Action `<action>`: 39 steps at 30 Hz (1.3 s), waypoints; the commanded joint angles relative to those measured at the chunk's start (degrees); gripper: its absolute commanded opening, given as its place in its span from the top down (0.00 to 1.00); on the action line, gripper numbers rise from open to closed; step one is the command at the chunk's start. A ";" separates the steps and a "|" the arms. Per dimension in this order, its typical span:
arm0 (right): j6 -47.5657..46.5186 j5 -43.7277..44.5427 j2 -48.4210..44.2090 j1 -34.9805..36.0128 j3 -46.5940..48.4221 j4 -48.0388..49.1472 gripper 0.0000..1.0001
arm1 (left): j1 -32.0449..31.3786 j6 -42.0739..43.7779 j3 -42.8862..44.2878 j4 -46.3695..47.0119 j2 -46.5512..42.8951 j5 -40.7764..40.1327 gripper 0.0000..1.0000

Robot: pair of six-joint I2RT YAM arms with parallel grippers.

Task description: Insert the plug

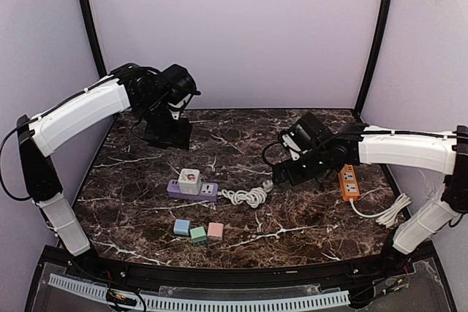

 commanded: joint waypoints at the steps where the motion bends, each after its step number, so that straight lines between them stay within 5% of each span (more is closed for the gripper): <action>1: 1.47 -1.97 -2.41 0.53 -1.96 3.38 0.01 | -1.45 -0.17 -8.67 0.56 -8.56 -0.36 0.36; 13: -1.06 -5.91 -5.18 0.79 -3.41 4.66 0.01 | -12.82 -8.19 -29.58 7.30 -16.27 1.72 0.26; 23: -2.33 -7.09 -4.43 1.05 -3.26 3.92 0.01 | -19.16 -14.27 -36.10 10.78 -14.33 4.52 0.29; 39: -3.26 -7.07 -4.88 1.41 -3.37 3.72 0.01 | -16.88 -8.89 -43.20 21.40 -8.13 12.40 0.38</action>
